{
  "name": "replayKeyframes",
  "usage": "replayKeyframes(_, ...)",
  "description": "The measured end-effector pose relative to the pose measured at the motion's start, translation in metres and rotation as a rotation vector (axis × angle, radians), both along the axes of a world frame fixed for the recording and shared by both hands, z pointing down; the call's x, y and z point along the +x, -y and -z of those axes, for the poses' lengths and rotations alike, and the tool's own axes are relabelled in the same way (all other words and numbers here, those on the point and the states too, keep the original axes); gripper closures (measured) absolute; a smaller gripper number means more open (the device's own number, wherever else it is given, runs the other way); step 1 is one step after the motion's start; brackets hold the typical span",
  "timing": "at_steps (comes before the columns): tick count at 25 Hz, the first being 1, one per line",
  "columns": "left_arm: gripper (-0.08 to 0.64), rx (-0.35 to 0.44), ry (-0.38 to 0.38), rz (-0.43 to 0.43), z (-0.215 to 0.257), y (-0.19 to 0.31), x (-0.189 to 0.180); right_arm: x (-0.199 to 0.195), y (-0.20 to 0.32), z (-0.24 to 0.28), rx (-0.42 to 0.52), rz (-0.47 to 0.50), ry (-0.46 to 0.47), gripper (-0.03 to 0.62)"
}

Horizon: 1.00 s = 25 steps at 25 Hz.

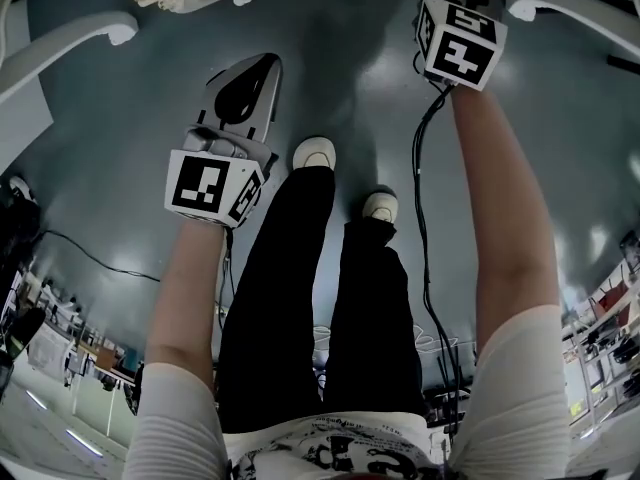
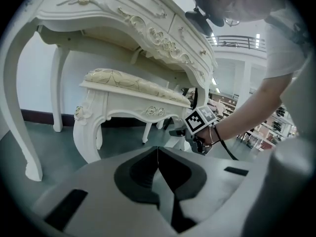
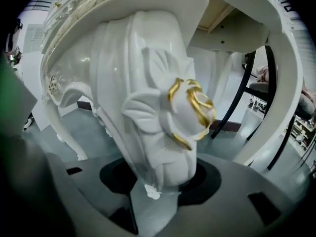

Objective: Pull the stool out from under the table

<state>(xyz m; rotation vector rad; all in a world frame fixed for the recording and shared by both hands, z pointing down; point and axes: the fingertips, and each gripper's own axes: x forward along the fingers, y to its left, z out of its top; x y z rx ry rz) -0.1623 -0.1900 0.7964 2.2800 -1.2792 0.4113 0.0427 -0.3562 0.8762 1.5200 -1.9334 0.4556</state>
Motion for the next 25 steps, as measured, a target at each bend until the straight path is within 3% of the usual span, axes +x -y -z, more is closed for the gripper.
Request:
replayKeyframes(8, 0.538, 0.067, 0.04, 0.039, 0.01, -0.004, -0.007, 0.003, -0.013, 0.0, 0.008, 0.009, 0.045, 0.374)
replayKeyframes(16, 0.538, 0.129, 0.075, 0.039, 0.023, -0.034, 0.015, 0.007, -0.05, -0.001, 0.003, -0.023, 0.084, 0.376)
replayKeyframes(25, 0.538, 0.128, 0.077, 0.071, 0.033, -0.08, 0.027, 0.012, -0.094, 0.001, -0.011, 0.002, 0.086, 0.374)
